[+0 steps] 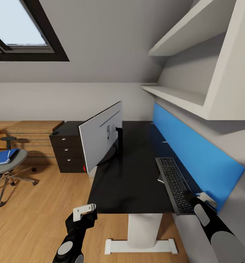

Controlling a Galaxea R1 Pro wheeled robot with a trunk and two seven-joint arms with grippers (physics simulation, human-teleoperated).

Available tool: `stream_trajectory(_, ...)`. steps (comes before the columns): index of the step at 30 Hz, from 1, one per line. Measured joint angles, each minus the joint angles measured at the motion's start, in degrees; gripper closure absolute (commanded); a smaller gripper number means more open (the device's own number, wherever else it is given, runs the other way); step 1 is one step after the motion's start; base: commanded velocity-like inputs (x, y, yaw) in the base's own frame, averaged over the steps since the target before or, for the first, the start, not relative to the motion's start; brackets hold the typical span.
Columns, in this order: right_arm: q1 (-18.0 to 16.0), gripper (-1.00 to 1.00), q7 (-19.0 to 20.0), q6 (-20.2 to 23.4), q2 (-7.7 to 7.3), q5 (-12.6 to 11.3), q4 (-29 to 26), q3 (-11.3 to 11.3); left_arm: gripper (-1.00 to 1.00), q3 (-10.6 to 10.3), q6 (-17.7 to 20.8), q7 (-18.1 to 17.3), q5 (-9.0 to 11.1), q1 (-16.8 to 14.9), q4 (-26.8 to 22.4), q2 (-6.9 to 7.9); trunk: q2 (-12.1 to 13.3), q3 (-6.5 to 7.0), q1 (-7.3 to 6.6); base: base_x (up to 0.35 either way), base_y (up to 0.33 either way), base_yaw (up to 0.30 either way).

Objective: In the bedroom, organize the workspace by keeping the computer under the desk, ensuring the monitor is on the desk, placing the keyboard on the desk next to the monitor, placing the mouse on the desk next to the keyboard, moving the folder from the swivel chair onto the desk next to the mouse, stacking the notebook on top of the folder with the pen on top of the notebook, and positioning the swivel chair next to the desk.

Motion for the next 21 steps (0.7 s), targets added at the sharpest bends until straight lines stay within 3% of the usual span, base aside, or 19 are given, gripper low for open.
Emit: stream_trajectory(21,0.0,-1.0,0.03,-0.22,-0.18,0.15,-0.13,0.02,-1.0,-0.33,0.01,0.0,0.01,0.0,0.0,-0.11,0.0,0.0,0.0,0.0,-0.013,0.0)
